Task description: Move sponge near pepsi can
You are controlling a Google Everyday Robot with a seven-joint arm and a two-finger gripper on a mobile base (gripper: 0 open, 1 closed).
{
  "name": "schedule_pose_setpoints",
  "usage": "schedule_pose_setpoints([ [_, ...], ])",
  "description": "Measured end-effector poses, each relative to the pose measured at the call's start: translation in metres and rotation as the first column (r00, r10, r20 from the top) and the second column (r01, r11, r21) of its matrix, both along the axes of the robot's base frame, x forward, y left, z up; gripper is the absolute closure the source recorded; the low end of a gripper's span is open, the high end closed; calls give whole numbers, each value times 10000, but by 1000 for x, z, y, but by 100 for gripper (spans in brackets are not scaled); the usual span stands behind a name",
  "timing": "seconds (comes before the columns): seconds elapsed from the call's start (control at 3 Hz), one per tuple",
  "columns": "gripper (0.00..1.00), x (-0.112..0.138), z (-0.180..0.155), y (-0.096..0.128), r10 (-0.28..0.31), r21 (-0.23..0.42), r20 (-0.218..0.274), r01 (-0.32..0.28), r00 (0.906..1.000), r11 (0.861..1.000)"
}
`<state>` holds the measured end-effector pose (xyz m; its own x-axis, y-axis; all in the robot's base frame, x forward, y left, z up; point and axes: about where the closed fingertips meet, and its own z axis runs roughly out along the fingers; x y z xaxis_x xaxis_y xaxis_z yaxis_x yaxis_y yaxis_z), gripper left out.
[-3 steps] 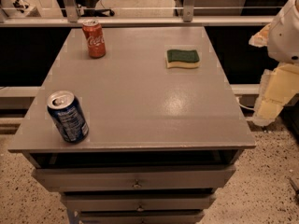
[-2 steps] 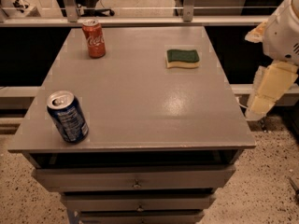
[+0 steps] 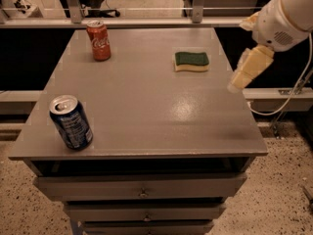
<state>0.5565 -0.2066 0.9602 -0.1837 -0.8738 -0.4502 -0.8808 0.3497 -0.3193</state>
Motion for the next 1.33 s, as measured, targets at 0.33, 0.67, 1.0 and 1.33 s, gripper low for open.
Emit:
schedule_pose_setpoints([
  [0.33, 0, 63, -16, 14, -249, 1145, 6, 247, 9997, 9931],
  [0.67, 0, 110, -36, 35, -484, 1744, -115, 497, 9988, 9834],
  [1.0, 0, 147, -52, 51, -816, 2147, -318, 865, 9962, 9728],
  [1.33, 0, 175, -69, 58, -1178, 2227, -618, 1287, 9911, 9664],
])
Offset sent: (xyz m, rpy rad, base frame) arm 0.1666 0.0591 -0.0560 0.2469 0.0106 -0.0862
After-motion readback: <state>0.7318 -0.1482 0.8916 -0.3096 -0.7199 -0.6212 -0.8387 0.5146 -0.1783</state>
